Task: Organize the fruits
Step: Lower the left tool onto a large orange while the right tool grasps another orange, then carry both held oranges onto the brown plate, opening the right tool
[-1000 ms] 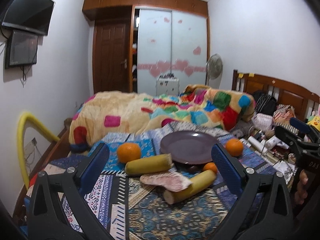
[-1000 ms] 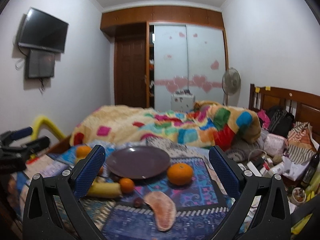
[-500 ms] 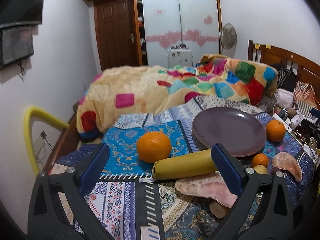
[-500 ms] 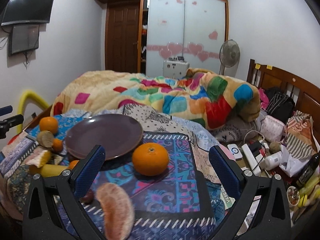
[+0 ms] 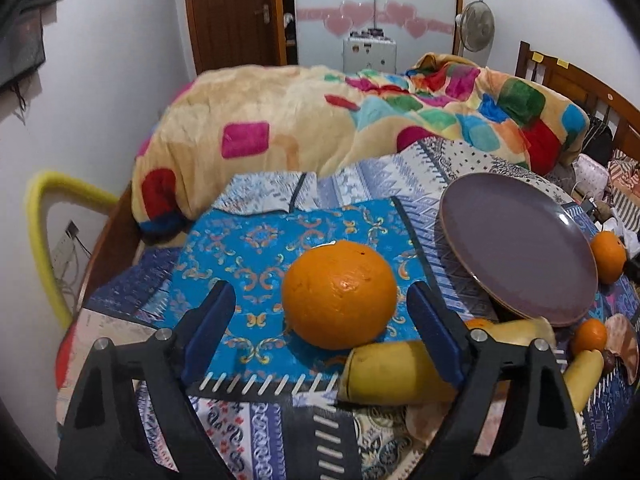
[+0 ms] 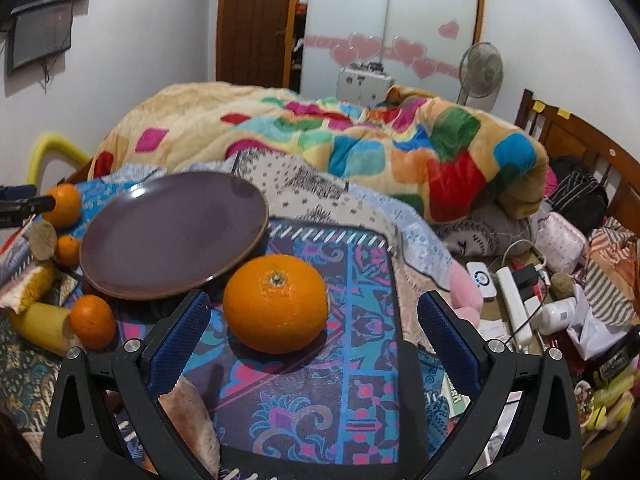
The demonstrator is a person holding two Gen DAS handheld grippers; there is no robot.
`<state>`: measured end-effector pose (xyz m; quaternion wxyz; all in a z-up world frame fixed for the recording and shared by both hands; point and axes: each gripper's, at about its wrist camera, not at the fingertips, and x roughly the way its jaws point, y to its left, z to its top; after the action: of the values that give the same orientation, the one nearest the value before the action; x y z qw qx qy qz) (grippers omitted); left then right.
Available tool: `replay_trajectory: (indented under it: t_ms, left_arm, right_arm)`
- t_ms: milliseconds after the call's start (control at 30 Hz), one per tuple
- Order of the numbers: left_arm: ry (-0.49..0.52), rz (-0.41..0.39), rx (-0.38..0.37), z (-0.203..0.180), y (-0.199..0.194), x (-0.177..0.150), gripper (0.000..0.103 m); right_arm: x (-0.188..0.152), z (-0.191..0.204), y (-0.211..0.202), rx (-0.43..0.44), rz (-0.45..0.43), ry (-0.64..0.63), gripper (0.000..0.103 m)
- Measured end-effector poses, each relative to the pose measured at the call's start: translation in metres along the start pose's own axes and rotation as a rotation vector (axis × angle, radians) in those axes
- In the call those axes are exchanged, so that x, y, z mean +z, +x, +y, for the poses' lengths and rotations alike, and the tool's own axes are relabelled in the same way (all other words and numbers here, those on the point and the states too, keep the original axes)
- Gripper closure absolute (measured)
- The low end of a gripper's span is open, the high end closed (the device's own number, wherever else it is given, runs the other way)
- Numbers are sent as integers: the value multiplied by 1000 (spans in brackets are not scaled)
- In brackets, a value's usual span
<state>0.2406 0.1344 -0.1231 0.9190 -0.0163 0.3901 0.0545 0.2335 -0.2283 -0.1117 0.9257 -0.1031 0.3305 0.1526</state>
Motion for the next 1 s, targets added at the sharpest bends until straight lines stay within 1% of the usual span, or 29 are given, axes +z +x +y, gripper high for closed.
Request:
replay_trajectory:
  t_ms: [167,267,300,433,467,500,533,600,633,700,900,1000]
  left_arm:
    - [-27,39,-47,3,14,3,17]
    - [-27,54,-60,1,18,5,21]
    - [-27,57,-65,0,18,5,23]
    - [-32,83,-85,-1,24,8,29]
    - [-33,88,-91,-1,25,8,31]
    - [-34,95,-96,-1,26,9,33]
    - [-33,96,-94,-1,27,9,33]
    - [-26,95,-88,-3,27,10,33]
    - [-22,96,-85,-4,26,10,33]
    - [-16,96,-80,-5,27,11,34]
    - [2,87,-37,-9,21,11,35]
    - [17,83,-29,-11,18,12,35]
  right_arm:
    - [3,6,10,33,37,-36,1]
    - [7,7,14,46,44,-42,2]
    - [8,7,16,50,48,-43,6]
    - [8,7,24,78,89,-45,11]
    - [8,7,26,84,101,-46,15]
    - [8,7,28,88,110,-46,21]
    - [8,7,29,94,121,-44,24]
    - [8,6,33,108,141,-37,33]
    - [7,5,34,117,148,-31,33]
    - [7,5,33,132,148,-26,38]
    - [11,5,30,132,151,-15,39]
    - [14,2,25,122,134,-10,39]
